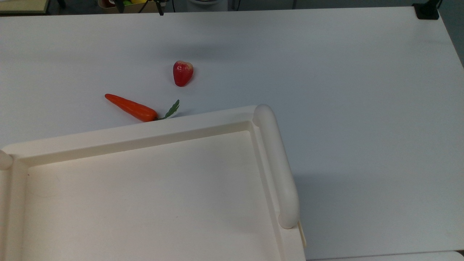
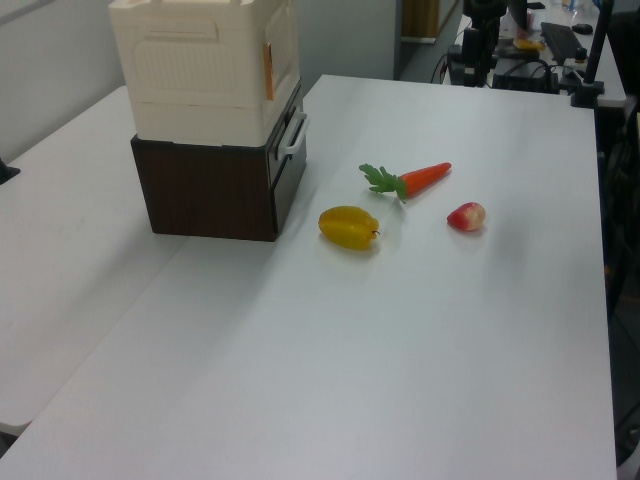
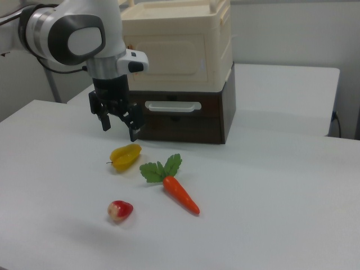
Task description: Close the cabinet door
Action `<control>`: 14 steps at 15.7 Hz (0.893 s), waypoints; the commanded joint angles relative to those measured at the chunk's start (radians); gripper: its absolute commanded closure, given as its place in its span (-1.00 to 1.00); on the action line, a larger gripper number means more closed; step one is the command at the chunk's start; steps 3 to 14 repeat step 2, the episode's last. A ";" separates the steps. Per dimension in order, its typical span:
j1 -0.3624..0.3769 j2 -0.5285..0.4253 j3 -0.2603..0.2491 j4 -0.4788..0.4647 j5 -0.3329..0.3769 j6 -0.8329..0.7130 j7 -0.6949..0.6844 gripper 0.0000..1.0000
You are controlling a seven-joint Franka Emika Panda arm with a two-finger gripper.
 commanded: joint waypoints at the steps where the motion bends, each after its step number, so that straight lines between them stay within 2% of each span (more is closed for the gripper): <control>1: 0.023 -0.014 -0.025 0.023 -0.015 -0.053 0.001 -1.00; 14: 0.022 -0.016 -0.025 0.023 -0.015 -0.055 0.001 -1.00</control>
